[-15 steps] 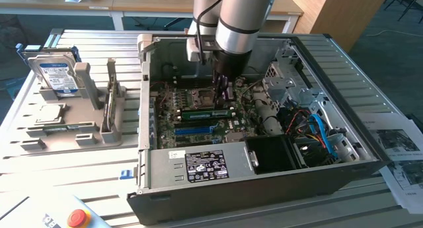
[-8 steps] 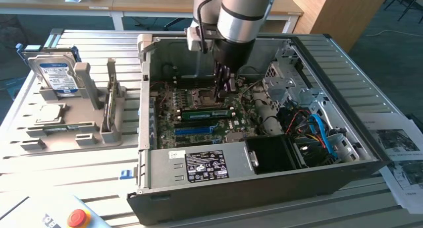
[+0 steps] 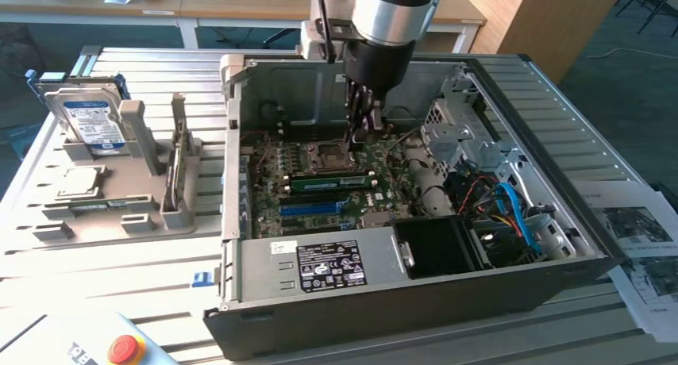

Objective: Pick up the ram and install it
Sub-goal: 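Insert the ram into the slot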

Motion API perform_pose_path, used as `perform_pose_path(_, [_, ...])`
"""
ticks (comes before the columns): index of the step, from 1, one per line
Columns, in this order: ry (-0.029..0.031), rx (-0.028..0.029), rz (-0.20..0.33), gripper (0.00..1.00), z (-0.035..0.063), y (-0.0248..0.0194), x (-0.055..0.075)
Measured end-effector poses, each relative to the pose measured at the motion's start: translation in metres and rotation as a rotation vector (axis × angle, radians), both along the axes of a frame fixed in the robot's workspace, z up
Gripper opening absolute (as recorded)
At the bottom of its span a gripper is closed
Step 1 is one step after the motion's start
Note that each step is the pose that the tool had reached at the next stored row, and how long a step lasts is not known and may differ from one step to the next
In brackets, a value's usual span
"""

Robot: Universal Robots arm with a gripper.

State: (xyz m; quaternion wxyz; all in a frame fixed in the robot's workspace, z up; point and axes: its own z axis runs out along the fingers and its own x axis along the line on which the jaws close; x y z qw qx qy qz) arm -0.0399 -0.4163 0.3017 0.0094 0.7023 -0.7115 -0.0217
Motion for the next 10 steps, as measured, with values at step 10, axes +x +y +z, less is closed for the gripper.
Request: perform_pose_path(10, [0.0000, 0.0000, 0.000, 0.25, 0.0049, 0.0000, 0.0000])
